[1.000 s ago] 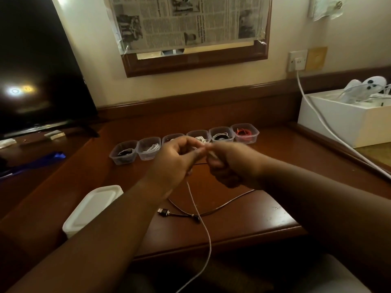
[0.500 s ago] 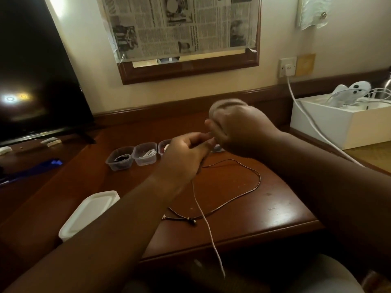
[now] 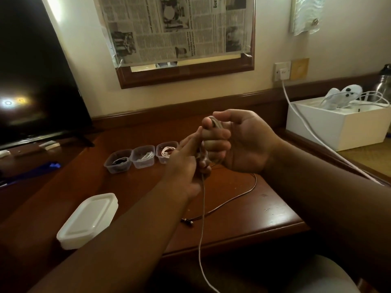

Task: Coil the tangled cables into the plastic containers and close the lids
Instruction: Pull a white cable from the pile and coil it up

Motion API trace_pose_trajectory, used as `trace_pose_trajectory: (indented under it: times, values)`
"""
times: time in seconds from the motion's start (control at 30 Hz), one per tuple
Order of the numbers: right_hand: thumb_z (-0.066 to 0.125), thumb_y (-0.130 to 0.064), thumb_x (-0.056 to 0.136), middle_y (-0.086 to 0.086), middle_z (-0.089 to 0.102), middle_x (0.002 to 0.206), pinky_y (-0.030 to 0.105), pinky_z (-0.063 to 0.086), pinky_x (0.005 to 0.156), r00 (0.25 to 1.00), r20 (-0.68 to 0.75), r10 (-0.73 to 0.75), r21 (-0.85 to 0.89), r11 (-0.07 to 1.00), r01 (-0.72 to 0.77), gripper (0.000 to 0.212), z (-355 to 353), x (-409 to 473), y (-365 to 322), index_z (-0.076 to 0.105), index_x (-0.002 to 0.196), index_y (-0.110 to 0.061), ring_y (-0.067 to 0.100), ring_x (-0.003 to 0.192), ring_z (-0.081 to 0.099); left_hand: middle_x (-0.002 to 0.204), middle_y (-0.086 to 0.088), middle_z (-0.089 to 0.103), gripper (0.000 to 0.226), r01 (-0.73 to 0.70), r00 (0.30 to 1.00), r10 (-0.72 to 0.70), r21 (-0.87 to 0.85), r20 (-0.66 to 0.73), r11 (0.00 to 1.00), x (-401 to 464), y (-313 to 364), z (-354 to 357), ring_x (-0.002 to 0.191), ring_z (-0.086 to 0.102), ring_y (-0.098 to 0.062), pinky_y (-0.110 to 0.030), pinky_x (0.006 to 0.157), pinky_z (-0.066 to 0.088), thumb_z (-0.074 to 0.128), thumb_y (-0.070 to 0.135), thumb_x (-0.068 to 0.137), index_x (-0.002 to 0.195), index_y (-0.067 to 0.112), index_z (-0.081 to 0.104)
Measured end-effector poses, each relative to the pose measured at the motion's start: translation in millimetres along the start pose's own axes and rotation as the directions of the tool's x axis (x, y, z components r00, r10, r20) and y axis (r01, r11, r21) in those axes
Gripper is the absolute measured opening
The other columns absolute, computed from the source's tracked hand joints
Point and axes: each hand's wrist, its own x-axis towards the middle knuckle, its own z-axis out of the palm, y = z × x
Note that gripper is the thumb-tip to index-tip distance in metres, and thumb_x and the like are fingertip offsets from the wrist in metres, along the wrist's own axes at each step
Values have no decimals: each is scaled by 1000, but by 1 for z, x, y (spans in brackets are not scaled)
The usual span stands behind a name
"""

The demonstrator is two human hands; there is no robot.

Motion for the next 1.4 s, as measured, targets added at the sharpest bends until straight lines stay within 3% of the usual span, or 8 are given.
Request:
trace_pose_trajectory:
  times: [0.17,0.63,0.9,1.03,1.13,1.2,1.3,1.4]
  values:
    - [46,-24,98,3,60,79,33,56,81,984,-52,-173,-39,985,171,27,1,2,19,65,104,-6,19,82,66,60,5,57,37,-98,988,111,128,-106,987,-2,-1,8,51,45,-9,-26,53,30,48,22,100,72,24,72]
    - [37,-33,102,-3,42,60,27,43,60,994,-19,-111,-79,991,109,42,8,4,28,59,120,-3,11,55,41,55,2,60,23,-13,998,21,127,-65,992,-7,6,2,51,53,-10,-27,53,38,46,26,102,90,18,63]
    - [35,-34,102,-1,38,66,30,39,66,1000,10,-23,-126,992,24,36,14,5,25,55,81,-13,13,60,40,47,10,48,5,177,972,-174,-6,161,984,-6,13,-5,37,45,-1,-13,40,29,57,16,79,80,21,56]
    - [29,-35,106,-1,41,67,30,39,68,948,-109,-298,-181,944,276,39,23,8,19,49,79,-14,13,62,44,56,4,47,28,148,984,-157,103,88,984,-4,5,-7,50,39,-10,-26,53,26,47,27,99,75,20,57]
    - [33,-28,107,-1,48,68,24,44,63,765,-168,-622,-697,624,354,34,24,9,12,51,82,-13,10,62,48,61,3,51,28,139,974,-170,197,152,971,-10,0,-11,48,39,-9,-27,55,28,52,28,99,80,20,71]
    - [39,-28,106,-4,48,64,15,39,54,690,-48,-722,-986,146,84,34,18,9,9,51,76,-17,3,53,46,59,2,49,22,71,976,-131,313,176,947,-13,-2,-13,48,37,-9,-27,53,29,52,21,100,93,20,72]
    - [33,-45,104,-8,46,65,16,31,55,847,-9,-532,-845,-448,-291,42,5,12,17,42,67,-27,4,56,44,52,9,51,17,-181,979,84,601,186,778,-11,2,-18,42,42,-6,-23,46,33,54,7,98,88,14,67]
    - [14,-63,97,-4,55,70,30,43,60,862,-174,-476,-791,-454,-410,59,-3,11,29,47,65,-27,11,61,52,69,8,67,8,-455,859,391,842,330,288,-3,5,-32,59,62,-1,-20,51,48,66,17,92,92,10,71]
